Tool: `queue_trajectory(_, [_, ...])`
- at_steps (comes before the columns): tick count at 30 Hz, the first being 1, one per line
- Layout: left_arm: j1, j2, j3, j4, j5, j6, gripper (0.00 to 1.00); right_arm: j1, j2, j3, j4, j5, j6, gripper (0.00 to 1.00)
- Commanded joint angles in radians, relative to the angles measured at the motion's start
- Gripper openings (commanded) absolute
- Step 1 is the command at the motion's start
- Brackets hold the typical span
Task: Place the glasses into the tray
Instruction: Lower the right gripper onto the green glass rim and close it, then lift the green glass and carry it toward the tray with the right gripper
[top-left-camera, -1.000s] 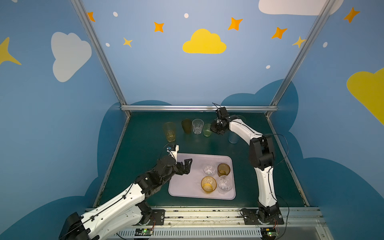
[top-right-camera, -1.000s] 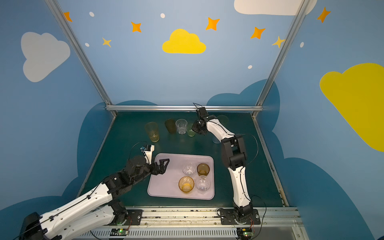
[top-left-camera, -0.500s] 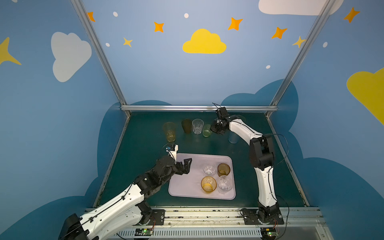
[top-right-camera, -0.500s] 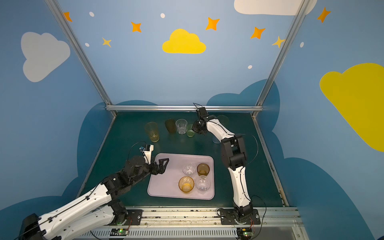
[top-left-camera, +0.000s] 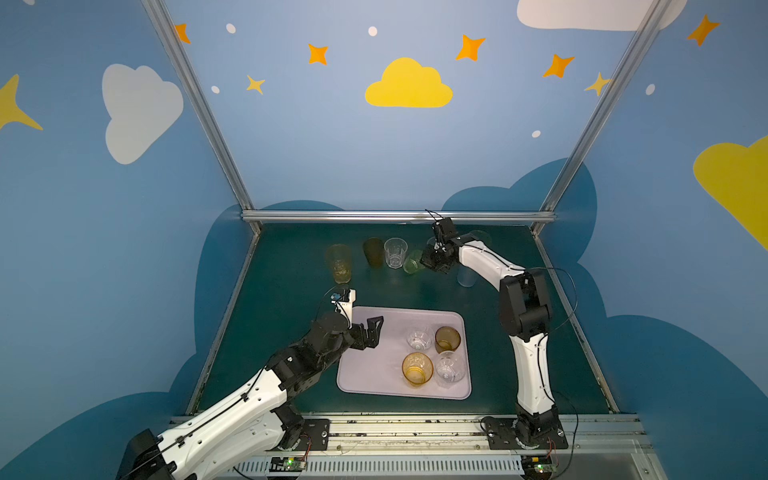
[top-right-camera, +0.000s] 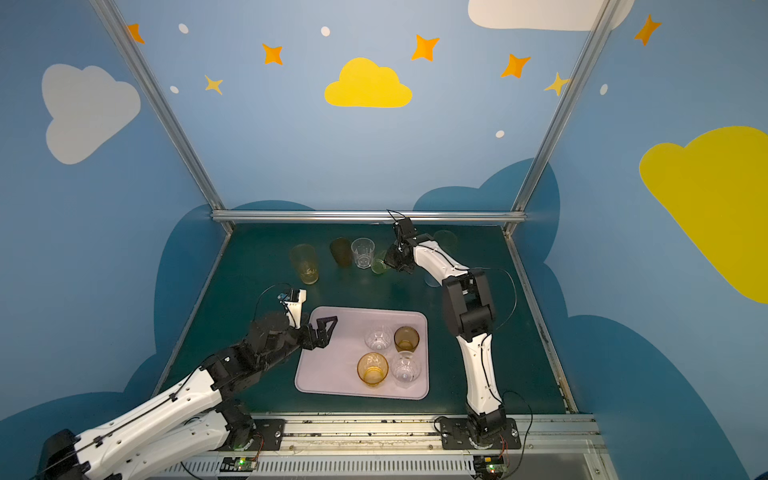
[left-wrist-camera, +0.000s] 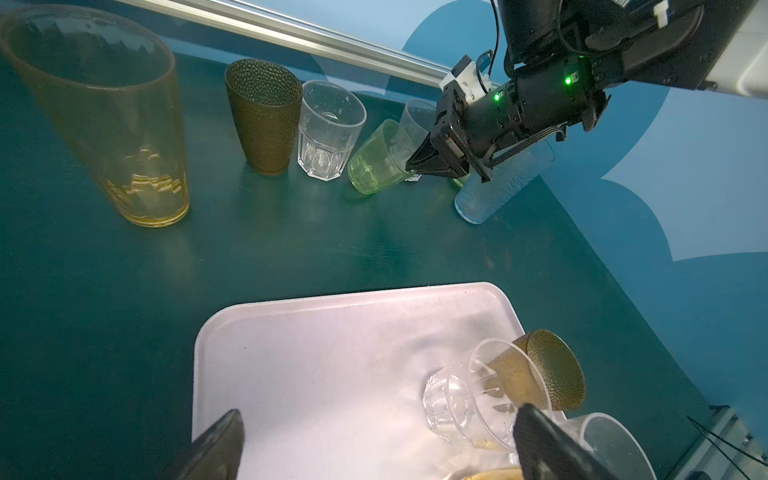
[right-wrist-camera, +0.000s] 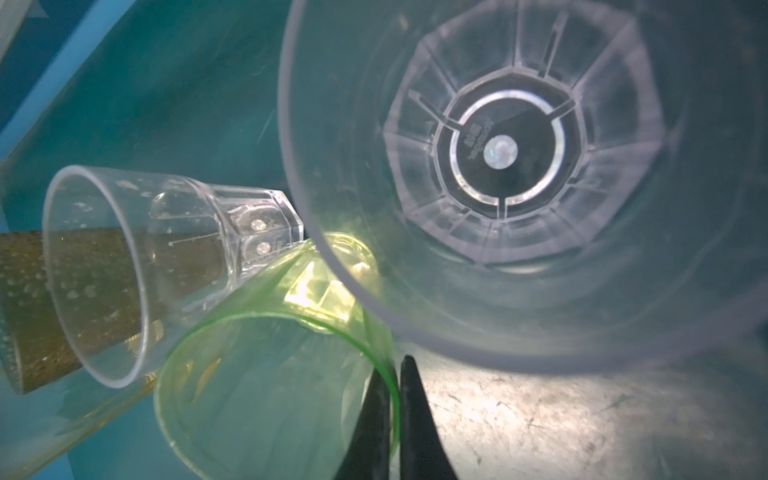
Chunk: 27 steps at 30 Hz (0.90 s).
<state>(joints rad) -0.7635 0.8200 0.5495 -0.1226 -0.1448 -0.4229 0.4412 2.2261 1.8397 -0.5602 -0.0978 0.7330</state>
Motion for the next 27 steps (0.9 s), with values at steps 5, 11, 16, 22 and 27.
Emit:
queue_trajectory(5, [0.004,-0.010,-0.010,-0.002,-0.009,0.009,1.00,0.010,-0.076,-0.068,0.036,-0.014,0.005,0.00])
queue_trajectory(11, [0.005,-0.015,-0.002,-0.012,-0.007,0.000,1.00,0.031,-0.143,-0.145,0.096,-0.033,0.003,0.00])
queue_trajectory(16, [0.007,-0.026,0.008,-0.017,-0.011,-0.018,1.00,0.055,-0.226,-0.191,0.107,-0.023,-0.009,0.00])
queue_trajectory(22, [0.017,-0.054,0.025,-0.037,-0.018,-0.053,1.00,0.095,-0.354,-0.269,0.119,0.001,-0.020,0.00])
queue_trajectory(27, [0.019,-0.076,0.045,-0.080,0.001,-0.090,1.00,0.127,-0.469,-0.346,0.128,0.009,-0.028,0.00])
